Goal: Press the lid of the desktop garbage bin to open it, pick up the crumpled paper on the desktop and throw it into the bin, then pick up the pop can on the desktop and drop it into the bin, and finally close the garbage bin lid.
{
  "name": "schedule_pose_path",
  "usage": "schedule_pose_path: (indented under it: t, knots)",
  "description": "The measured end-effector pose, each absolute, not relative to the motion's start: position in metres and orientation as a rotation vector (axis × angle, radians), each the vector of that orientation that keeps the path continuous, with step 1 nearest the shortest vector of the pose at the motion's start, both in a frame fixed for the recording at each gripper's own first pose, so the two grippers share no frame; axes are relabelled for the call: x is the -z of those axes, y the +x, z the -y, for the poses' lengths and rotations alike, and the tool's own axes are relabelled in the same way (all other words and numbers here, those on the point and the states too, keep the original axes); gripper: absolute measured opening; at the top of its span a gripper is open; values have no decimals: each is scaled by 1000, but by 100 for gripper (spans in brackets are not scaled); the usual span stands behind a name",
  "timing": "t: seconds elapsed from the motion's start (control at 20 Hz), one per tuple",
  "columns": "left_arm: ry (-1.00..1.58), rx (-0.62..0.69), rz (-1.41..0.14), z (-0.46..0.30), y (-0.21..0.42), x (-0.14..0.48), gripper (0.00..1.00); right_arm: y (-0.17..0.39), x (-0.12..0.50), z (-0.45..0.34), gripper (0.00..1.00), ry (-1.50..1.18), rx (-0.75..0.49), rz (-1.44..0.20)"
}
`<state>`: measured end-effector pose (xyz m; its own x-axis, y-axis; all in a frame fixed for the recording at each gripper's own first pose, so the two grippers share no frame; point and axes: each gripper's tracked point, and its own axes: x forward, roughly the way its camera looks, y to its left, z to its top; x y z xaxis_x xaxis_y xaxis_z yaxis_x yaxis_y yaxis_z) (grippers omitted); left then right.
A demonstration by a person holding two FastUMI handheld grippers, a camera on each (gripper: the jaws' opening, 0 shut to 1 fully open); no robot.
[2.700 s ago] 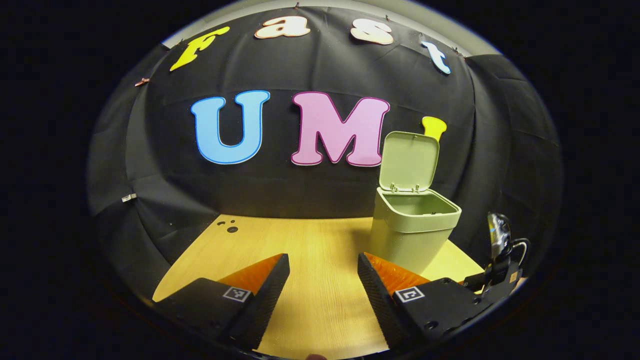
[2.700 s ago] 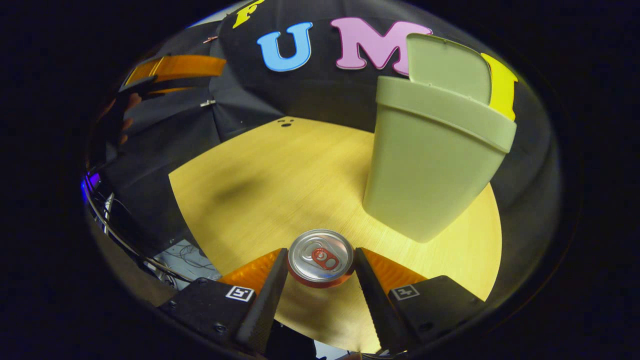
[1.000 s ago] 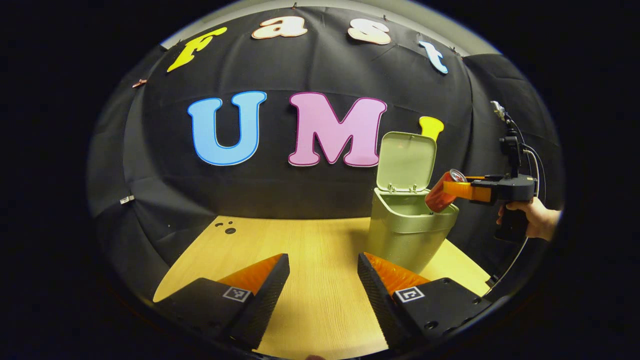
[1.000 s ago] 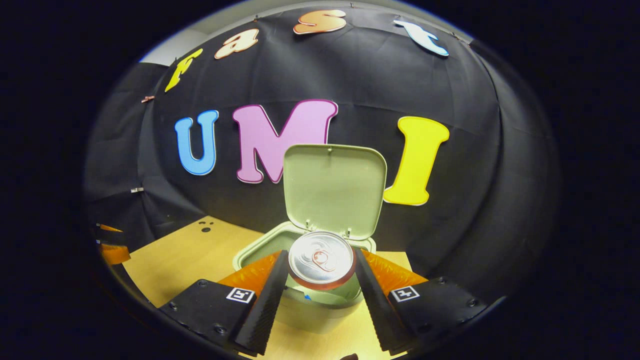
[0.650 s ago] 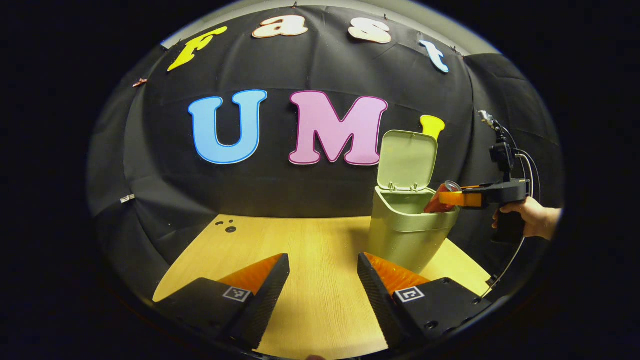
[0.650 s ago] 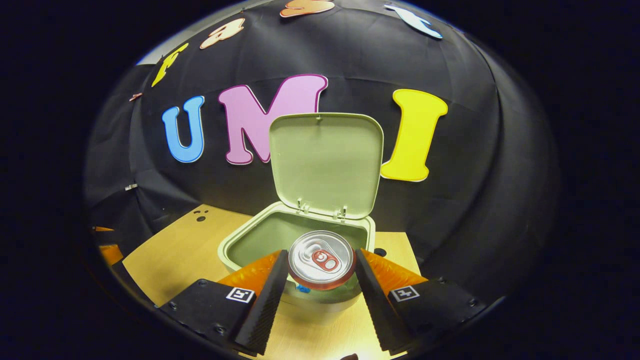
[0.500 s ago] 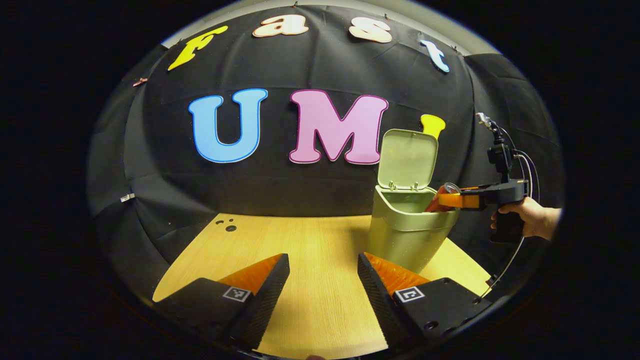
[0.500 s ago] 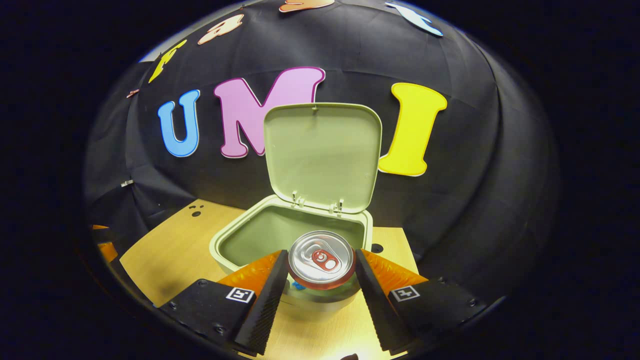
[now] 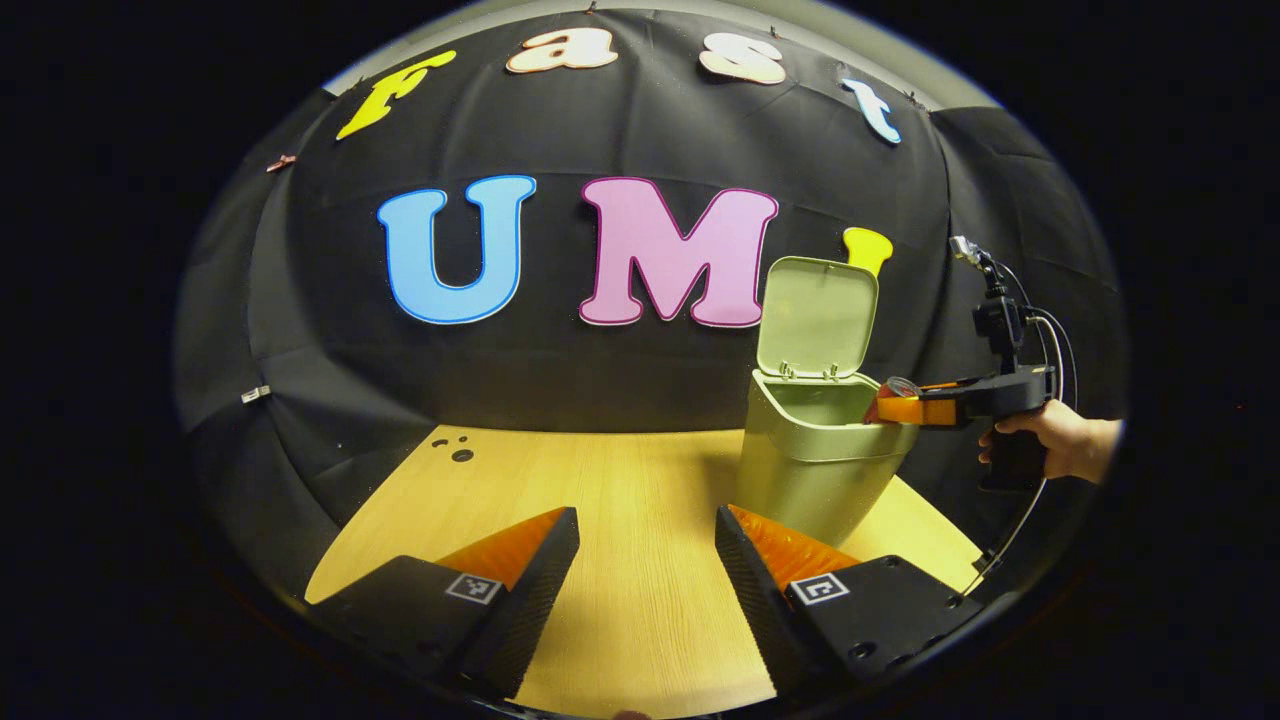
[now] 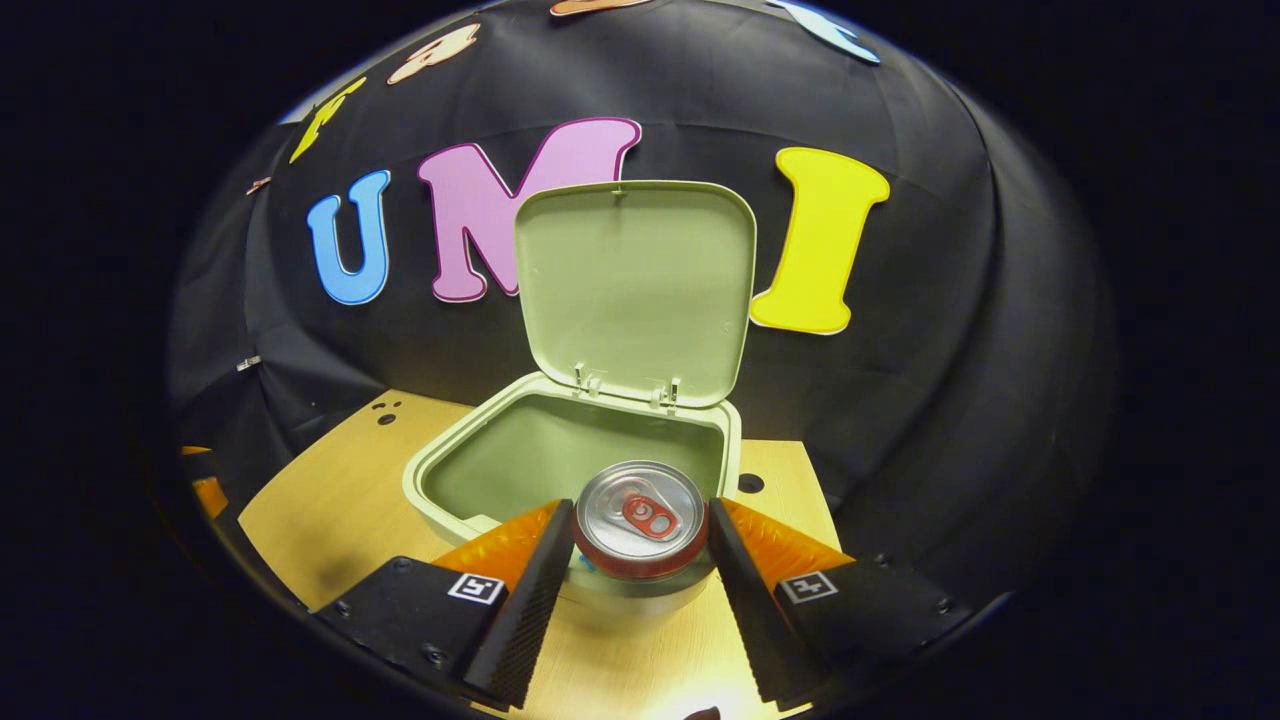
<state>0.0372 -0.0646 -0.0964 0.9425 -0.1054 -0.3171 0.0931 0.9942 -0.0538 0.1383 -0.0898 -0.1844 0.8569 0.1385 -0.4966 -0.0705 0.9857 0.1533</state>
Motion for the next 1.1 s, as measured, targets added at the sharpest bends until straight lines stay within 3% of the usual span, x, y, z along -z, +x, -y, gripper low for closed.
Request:
schedule_pose_path:
  t: [0.4, 0.85, 1.1]
  knots:
    - [-34, 98, -322, 62, 38, 95, 89, 139, 179, 91, 82, 142, -108, -512]
    - [-37, 93, -321, 58, 38, 95, 89, 198, 53, 103, 86, 185, -101, -150]
    - [-38, 84, -317, 56, 40, 93, 89, 237, 8, 113, 88, 211, -66, -32]
